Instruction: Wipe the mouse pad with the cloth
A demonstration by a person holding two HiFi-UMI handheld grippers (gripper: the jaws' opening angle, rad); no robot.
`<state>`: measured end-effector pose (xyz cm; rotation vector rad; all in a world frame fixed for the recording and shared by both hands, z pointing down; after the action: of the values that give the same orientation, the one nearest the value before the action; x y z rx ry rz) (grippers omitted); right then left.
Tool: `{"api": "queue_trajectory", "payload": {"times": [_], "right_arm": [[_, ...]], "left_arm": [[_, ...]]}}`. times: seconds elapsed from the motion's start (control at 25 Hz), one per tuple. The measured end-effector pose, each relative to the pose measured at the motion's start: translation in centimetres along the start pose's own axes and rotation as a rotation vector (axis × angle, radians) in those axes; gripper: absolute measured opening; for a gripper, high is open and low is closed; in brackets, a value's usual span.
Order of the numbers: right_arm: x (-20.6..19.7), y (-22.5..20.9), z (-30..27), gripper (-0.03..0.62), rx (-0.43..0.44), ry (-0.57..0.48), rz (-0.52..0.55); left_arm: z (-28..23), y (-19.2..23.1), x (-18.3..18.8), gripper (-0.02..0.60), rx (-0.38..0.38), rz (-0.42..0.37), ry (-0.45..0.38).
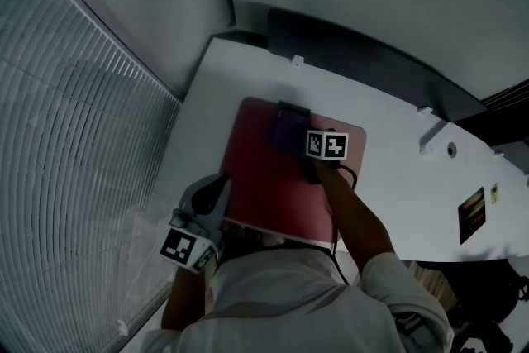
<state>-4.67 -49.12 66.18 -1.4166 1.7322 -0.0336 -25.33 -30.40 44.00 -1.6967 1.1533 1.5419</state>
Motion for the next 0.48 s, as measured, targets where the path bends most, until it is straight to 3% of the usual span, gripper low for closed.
{"api": "queue_trajectory", "payload": {"times": [0.48], "right_arm": [[-4.4,-12.1,14.6,0.046,-0.219,-0.086,-0.141]], "left_arm": [[-5.8,-7.1,0.5,0.0,-0.176,0.007,0.0]]}}
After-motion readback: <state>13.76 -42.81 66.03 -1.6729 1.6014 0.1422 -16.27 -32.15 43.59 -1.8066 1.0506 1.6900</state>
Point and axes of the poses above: the fingertips, and each gripper's own axes: z backward along the fingers, y to its left, x out of its top, the point moved 5 cm from there along z, backward along the fingers, and after that the axes turned 5 degrees about x, right-handed, at the moved point
